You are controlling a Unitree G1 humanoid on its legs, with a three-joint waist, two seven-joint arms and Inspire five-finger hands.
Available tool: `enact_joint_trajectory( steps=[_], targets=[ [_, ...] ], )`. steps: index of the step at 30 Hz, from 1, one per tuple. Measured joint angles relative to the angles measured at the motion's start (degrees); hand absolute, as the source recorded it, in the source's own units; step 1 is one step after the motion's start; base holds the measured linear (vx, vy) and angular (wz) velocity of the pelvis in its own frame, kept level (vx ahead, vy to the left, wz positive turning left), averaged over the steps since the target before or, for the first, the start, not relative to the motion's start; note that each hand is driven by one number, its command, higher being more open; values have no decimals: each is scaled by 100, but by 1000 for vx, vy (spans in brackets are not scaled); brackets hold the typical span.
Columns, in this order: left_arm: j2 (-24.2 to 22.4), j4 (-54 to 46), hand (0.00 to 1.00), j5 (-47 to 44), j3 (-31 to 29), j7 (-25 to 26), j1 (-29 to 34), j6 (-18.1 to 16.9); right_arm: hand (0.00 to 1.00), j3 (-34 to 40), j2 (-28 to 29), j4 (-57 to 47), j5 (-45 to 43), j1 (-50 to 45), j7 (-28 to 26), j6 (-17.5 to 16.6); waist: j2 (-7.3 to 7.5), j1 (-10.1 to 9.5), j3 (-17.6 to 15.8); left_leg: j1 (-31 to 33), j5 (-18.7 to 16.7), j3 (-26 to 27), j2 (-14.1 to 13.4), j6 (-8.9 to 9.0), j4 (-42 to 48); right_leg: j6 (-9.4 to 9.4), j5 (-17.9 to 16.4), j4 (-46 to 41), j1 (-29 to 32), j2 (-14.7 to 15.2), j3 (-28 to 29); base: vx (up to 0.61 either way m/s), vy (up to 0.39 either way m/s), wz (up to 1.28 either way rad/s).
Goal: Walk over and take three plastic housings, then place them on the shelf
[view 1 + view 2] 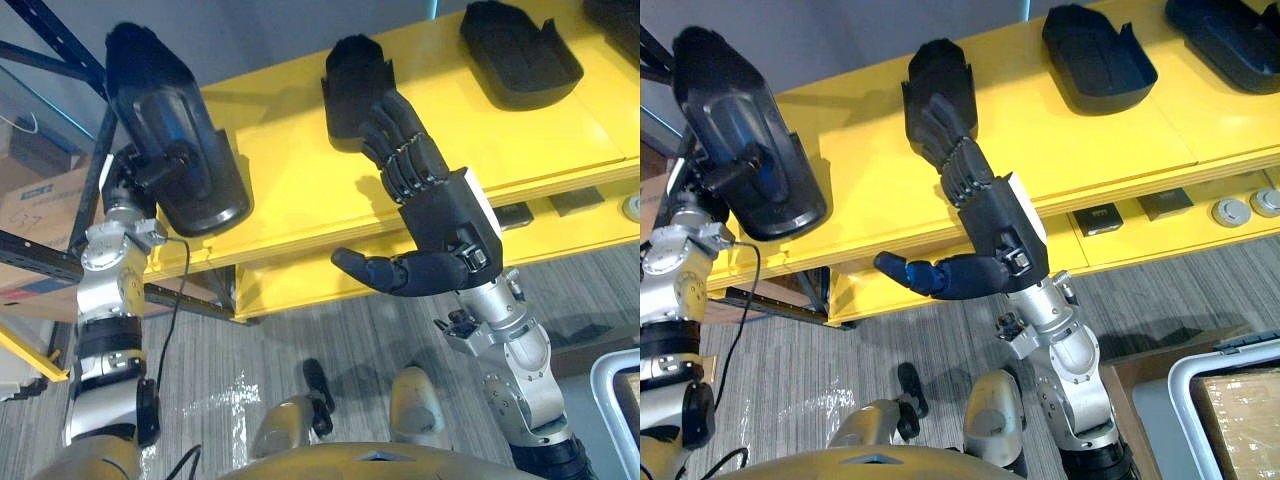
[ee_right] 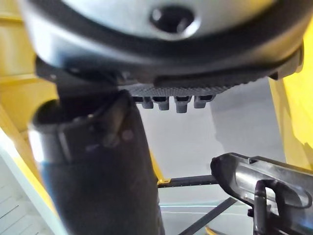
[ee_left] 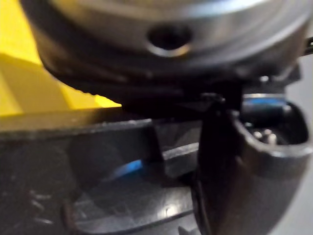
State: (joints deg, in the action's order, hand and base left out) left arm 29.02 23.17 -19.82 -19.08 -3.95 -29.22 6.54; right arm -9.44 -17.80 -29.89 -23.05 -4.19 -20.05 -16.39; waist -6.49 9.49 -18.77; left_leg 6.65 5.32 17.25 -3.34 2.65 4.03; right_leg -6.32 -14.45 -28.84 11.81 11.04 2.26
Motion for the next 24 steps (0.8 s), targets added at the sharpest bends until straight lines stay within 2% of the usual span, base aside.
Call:
enact_joint_trajectory(
  steps=[3, 7, 14, 21, 24],
  targets=[
    [86, 131, 100, 7, 27, 28, -369, 19, 100, -29, -20, -49, -43, 122, 98, 40, 53, 3, -142, 126, 49, 5, -8, -52, 34, -13, 11, -31, 124, 0, 5, 0, -9, 3],
    [140, 519, 100, 263, 354, 187, -612, 287, 100, -28, -21, -68, -98, 183, 301, 102, 116, 25, -274, 223, 47, 45, -12, -54, 85, -20, 15, -47, 223, 0, 46, 27, -2, -2],
    [286, 555, 100, 478, 369, 296, -885, 249, 100, -10, -20, -73, -222, 245, 492, 124, 162, 24, -532, 299, 25, 113, -26, -58, 153, -27, 19, -96, 320, -5, 108, 10, -3, -1],
    [289, 557, 100, 499, 377, 324, -905, 241, 100, -8, 0, -74, -305, 23, 492, 122, 211, 19, -574, 304, -77, 165, -50, -55, 301, -45, 28, -78, 293, -10, 159, -6, 0, -5],
    [289, 570, 100, 605, 510, 529, -944, 171, 100, -9, 9, -74, -311, -37, 491, 119, 213, 21, -576, 303, -96, 192, -56, -71, 337, -90, 59, -39, 272, -11, 182, 3, 15, -4]
  ],
)
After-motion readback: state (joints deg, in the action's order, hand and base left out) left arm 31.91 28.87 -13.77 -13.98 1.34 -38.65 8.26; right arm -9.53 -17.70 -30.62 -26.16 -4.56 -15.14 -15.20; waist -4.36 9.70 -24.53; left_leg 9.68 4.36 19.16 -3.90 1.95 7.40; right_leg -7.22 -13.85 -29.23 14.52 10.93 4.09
